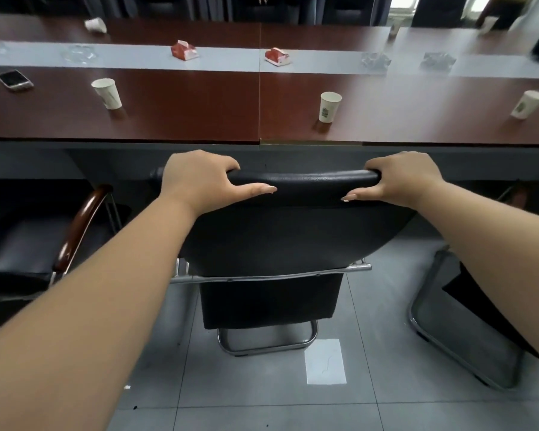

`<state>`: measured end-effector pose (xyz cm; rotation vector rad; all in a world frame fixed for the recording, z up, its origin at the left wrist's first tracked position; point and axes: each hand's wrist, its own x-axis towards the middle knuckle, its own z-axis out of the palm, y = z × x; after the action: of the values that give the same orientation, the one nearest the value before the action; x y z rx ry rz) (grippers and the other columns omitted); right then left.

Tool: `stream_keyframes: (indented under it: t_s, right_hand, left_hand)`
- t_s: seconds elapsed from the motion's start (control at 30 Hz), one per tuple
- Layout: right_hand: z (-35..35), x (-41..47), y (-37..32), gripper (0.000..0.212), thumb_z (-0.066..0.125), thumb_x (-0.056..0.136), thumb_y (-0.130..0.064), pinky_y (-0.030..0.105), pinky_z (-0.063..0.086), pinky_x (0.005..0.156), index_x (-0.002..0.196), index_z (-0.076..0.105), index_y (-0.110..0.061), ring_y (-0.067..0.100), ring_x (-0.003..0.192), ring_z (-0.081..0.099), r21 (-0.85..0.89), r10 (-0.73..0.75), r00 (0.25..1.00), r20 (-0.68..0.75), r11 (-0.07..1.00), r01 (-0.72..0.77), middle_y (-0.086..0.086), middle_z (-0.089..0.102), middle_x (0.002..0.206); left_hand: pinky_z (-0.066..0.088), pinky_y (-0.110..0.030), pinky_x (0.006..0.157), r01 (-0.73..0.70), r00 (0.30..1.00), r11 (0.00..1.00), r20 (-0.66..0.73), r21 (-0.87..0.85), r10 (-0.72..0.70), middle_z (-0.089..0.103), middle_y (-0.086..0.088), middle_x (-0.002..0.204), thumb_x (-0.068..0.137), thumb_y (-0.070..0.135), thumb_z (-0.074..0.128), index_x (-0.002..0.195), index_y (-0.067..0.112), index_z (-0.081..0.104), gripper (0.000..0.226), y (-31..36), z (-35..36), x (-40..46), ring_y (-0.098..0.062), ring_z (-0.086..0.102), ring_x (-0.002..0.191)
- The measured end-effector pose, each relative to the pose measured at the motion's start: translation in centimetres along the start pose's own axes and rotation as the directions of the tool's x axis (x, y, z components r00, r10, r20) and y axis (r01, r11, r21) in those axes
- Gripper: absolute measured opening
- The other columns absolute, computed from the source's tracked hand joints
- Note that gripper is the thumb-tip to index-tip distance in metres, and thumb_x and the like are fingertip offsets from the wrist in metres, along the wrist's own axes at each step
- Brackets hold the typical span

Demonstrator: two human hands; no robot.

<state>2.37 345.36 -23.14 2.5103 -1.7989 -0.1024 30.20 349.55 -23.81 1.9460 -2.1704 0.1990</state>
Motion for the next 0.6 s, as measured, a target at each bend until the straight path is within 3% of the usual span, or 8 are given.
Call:
stream_keyframes:
  t_s: [0.13,0.23,0.37,0.47,0.6]
  right_hand:
    - [-0.1,1.3,0.8,0.079,0.026,0.042,-0.086,0.029,0.036,0.060,0.076,0.050,-0.020,0.022,0.069,0.050,0.013,-0.008,0.999,-0.044,1.000,0.009,-0.004,0.045,0.059]
    - [-0.7,2.3,0.3,0.074,0.027,0.045,-0.085,0.026,0.033,0.055,0.069,0.046,-0.018,0.022,0.069,0.048,0.048,0.014,0.999,-0.040,0.999,-0.012,-0.005,0.043,0.059]
    - [-0.9,3.9,-1.6,0.066,0.026,0.047,-0.086,0.024,0.025,0.048,0.059,0.035,-0.022,0.020,0.065,0.046,0.059,-0.015,0.997,-0.076,0.998,0.019,-0.005,0.043,0.058]
    - [-0.3,5.3,-3.4,0.071,0.021,0.046,-0.089,0.023,0.024,0.048,0.059,0.037,-0.022,0.019,0.062,0.048,0.043,-0.032,0.992,-0.126,0.998,0.038,-0.005,0.045,0.058]
    - [0.3,6.3,-4.3,0.069,0.021,0.047,-0.089,0.021,0.024,0.048,0.057,0.034,-0.021,0.020,0.063,0.049,0.025,-0.048,0.986,-0.160,0.998,0.053,-0.007,0.042,0.055]
  left_hand:
    - [0.026,-0.021,0.052,-0.057,0.997,0.996,-0.038,0.069,0.060,0.046,0.010,0.054,0.047,0.096,0.021,0.102,0.023,0.070,0.103,-0.5,0.2,2.2,-0.017,0.057,0.072]
    - [0.033,-0.025,0.063,-0.073,0.995,0.996,-0.068,0.043,0.075,0.065,-0.003,0.069,0.039,0.093,0.012,0.103,0.021,0.070,0.113,-1.5,0.1,4.0,-0.027,0.064,0.083]
    - [0.040,-0.029,0.068,-0.076,0.994,0.997,-0.083,0.022,0.078,0.071,-0.010,0.080,0.027,0.101,-0.003,0.099,0.021,0.072,0.131,-4.3,-0.1,5.3,-0.031,0.064,0.087]
    - [0.044,-0.034,0.075,-0.039,0.998,0.999,-0.051,-0.010,0.039,0.070,-0.009,0.082,0.031,0.098,0.015,0.095,0.022,0.072,0.114,-6.5,-0.2,5.8,-0.032,0.063,0.091]
    - [0.039,-0.030,0.065,-0.034,0.998,0.998,-0.055,-0.052,0.031,0.060,-0.002,0.064,0.035,0.097,0.018,0.072,0.031,0.062,0.087,-7.7,0.3,5.5,-0.029,0.062,0.079]
